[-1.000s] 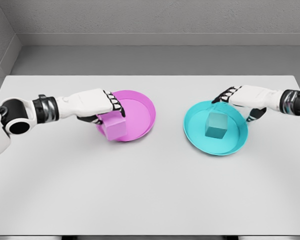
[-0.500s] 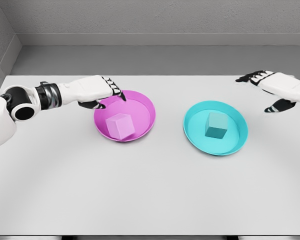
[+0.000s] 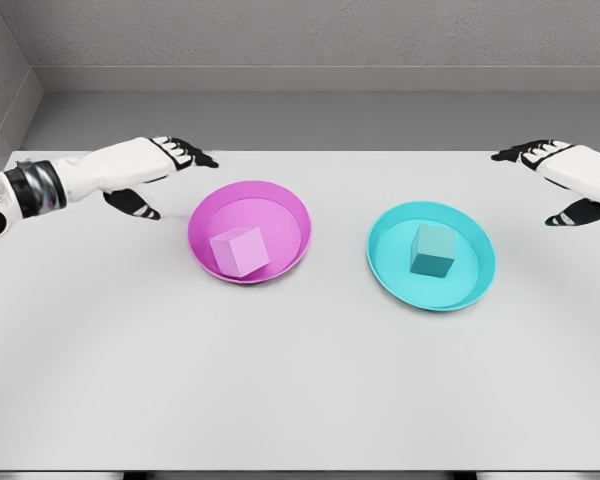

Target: Place the blocks in the corresponding plates according to their colors

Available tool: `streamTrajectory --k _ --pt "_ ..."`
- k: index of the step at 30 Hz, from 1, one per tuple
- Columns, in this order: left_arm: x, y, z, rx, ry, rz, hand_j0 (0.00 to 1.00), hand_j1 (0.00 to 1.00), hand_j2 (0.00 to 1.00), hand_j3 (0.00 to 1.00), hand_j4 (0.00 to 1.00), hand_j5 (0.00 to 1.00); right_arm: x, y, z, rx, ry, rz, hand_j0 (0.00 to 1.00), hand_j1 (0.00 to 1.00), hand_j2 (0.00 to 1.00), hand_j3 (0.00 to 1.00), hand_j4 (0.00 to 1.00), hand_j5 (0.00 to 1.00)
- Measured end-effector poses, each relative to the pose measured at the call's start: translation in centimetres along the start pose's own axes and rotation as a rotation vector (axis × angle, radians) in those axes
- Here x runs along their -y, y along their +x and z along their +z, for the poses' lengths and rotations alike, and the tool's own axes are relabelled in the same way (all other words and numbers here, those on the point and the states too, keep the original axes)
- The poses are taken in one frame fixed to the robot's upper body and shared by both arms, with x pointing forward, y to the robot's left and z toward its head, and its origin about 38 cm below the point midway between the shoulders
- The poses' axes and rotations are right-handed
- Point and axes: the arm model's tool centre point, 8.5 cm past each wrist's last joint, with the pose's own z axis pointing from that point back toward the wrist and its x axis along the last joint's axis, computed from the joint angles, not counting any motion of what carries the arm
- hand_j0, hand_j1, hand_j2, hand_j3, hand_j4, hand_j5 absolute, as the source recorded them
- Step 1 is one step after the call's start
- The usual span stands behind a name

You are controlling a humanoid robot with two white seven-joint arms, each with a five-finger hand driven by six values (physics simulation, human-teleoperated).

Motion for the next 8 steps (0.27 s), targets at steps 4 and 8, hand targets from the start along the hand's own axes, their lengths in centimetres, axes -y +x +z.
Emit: streamTrajectory --k 4,8 --pt "1.0 -2.1 4.1 -0.078 -0.030 0.023 1.00 1.00 1.00 1.00 1.00 1.00 -0.1 -0.1 0.0 -0.002 0.002 -0.002 1.00 1.00 1.00 1.00 1.00 1.00" --pt "0.6 -3.4 6.3 -0.126 -0.033 0.017 1.00 1.00 1.00 1.00 1.00 1.00 -0.1 -0.1 0.0 -0.003 0.004 -0.002 1.00 1.00 1.00 1.00 1.00 1.00"
